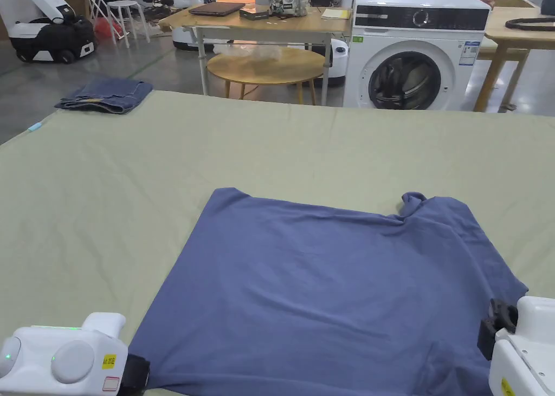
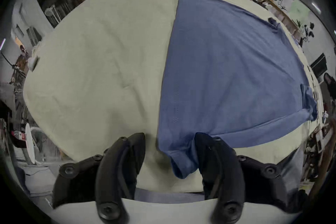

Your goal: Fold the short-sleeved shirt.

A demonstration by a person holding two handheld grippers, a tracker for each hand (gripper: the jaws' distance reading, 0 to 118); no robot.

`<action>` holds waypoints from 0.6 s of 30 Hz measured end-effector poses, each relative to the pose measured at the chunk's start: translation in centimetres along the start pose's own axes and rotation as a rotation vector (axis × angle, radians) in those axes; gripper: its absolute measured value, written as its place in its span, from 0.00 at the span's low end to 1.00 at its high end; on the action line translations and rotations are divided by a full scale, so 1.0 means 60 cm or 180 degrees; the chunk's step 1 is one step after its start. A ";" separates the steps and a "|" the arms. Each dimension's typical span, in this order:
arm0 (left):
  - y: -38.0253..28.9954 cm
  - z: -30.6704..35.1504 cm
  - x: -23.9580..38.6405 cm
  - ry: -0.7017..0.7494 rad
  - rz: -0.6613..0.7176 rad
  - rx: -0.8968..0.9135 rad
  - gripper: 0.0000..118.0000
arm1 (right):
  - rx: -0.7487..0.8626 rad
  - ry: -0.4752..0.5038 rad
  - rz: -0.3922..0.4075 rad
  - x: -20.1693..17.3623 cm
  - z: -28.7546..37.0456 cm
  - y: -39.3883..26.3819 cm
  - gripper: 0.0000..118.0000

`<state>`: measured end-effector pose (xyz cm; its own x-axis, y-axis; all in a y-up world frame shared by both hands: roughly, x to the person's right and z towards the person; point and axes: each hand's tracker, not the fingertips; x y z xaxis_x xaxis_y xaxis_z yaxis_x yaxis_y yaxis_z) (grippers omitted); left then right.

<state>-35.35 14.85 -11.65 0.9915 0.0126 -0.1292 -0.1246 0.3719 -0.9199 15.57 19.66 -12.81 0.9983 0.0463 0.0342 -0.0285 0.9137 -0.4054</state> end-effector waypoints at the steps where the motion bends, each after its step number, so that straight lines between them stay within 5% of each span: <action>1: 0.000 0.001 0.006 0.0051 -0.0074 -0.0003 0.44 | -0.0018 -0.0009 0.0001 0.004 0.001 -0.002 0.00; 3: 0.001 -0.001 0.011 0.0014 -0.0184 0.0001 0.36 | -0.0094 -0.0048 0.0001 0.012 0.009 -0.003 0.00; 6: 0.005 0.001 -0.004 -0.0168 -0.0082 0.0067 0.05 | -0.0427 -0.0092 0.0052 0.036 0.013 0.000 0.01; 7: 0.006 0.002 -0.006 -0.0323 -0.0052 0.0096 0.01 | -0.0499 -0.0102 0.0058 0.046 0.014 -0.002 0.12; 10: 0.008 0.005 -0.007 -0.0292 -0.0092 0.0081 0.01 | -0.0916 -0.0109 0.0133 0.082 0.015 -0.008 0.52; 18: 0.004 0.008 -0.018 -0.0318 -0.0033 0.0141 0.01 | -0.1861 0.0002 0.0112 0.132 0.004 -0.080 0.56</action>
<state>-36.42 15.38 -11.56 0.9917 0.1004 -0.0802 -0.1149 0.4132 -0.9033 23.59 15.73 -10.40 0.9973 0.0723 0.0111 -0.0296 0.5371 -0.8430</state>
